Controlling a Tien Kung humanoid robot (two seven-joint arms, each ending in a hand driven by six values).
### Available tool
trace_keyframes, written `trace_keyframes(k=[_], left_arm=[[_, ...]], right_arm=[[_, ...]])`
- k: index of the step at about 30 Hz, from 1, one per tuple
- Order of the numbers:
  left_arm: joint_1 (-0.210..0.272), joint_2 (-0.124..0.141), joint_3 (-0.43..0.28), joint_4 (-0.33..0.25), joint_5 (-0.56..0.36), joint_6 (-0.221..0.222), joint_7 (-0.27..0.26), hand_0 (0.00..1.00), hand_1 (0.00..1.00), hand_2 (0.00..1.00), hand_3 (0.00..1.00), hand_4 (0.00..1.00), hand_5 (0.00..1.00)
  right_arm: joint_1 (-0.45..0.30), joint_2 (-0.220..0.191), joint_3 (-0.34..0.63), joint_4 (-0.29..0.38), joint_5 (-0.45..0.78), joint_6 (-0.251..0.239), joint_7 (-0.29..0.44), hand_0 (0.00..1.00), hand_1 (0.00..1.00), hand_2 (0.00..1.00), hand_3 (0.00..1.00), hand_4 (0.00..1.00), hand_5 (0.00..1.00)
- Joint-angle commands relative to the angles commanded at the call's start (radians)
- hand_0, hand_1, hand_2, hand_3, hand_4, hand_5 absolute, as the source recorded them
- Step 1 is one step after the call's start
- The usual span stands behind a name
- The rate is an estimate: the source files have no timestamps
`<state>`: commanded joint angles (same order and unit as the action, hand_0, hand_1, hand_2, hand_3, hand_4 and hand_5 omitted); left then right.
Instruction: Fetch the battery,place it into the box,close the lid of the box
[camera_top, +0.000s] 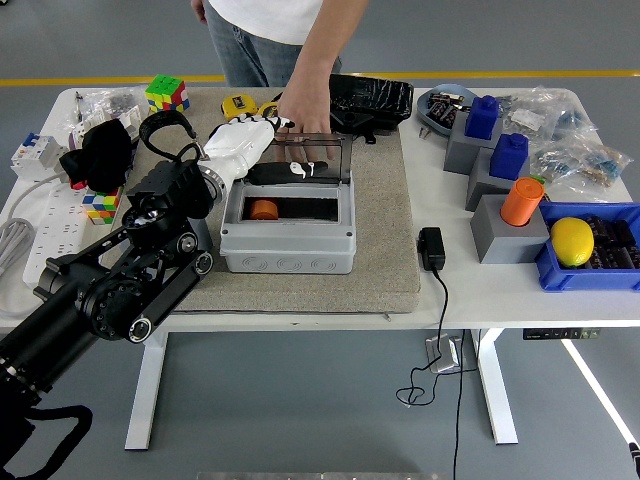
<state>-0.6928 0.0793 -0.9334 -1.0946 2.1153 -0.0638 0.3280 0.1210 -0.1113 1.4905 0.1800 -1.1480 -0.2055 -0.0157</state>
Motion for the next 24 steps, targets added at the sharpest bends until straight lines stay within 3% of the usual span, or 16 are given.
trace_keyframes(k=[6, 13, 24], left_arm=[[0.007, 0.004, -0.002, -0.022, 0.006, 0.010, -0.009, 0.959, 0.877, 0.838, 0.843, 0.998, 0.998], [0.014, 0.024, 0.022, -0.071, -0.012, -0.017, 0.014, 0.881, 0.841, 0.813, 0.822, 0.998, 0.998], [0.020, 0.109, 0.093, -0.203, -0.061, -0.100, 0.097, 0.877, 0.835, 0.811, 0.821, 0.998, 0.998]], right_arm=[[0.000, 0.000, 0.000, 0.000, 0.001, 0.000, 0.000, 0.858, 0.793, 0.743, 0.774, 0.998, 0.998], [0.002, -0.001, 0.007, 0.000, -0.003, -0.001, 0.001, 0.860, 0.793, 0.743, 0.774, 0.998, 0.998], [0.001, -0.007, 0.017, 0.000, -0.010, -0.002, 0.000, 0.858, 0.793, 0.743, 0.774, 0.998, 0.998]])
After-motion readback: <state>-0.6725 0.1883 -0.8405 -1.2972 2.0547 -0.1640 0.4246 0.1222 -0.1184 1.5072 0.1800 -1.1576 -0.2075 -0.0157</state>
